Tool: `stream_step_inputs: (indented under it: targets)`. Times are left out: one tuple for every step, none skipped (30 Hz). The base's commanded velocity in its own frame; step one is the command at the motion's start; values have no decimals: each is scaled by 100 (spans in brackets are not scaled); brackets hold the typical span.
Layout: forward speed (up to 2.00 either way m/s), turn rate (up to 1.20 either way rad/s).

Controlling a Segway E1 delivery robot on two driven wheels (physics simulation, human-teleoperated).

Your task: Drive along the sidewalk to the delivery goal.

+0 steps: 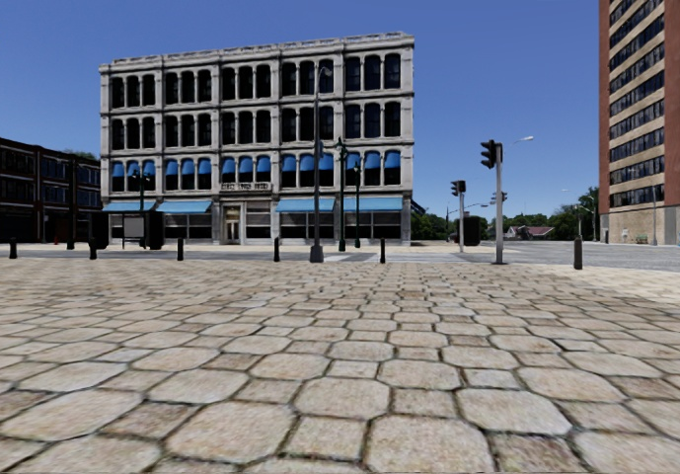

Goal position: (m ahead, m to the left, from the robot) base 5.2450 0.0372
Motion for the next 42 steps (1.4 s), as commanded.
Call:
stream_step_inputs:
  targets:
    - [200,0]
    - [200,0]
    - [200,0]
    - [200,0]
    - [200,0]
    - [200,-2]
    - [200,-4]
    - [200,-4]
    - [200,-4]
    - [200,-5]
    - [200,-6]
    - [200,-9]
    - [200,-9]
    - [200,-10]
    - [200,-11]
    - [200,-11]
    - [200,-11]
    - [200,-11]
    - [200,-11]
    - [200,-11]
    - [200,-11]
    - [200,-11]
    - [200,-11]
    - [200,-11]
    - [200,-11]
    - [200,0]
    - [200,0]
    - [200,0]
    - [200,0]
    - [200,0]
    - [200,0]
    - [200,0]
    - [200,0]
    - [200,0]
    - [200,0]
    - [200,0]
    - [200,0]
    - [200,0]
    - [200,0]
    - [200,0]
    - [200,0]
    - [200,0]
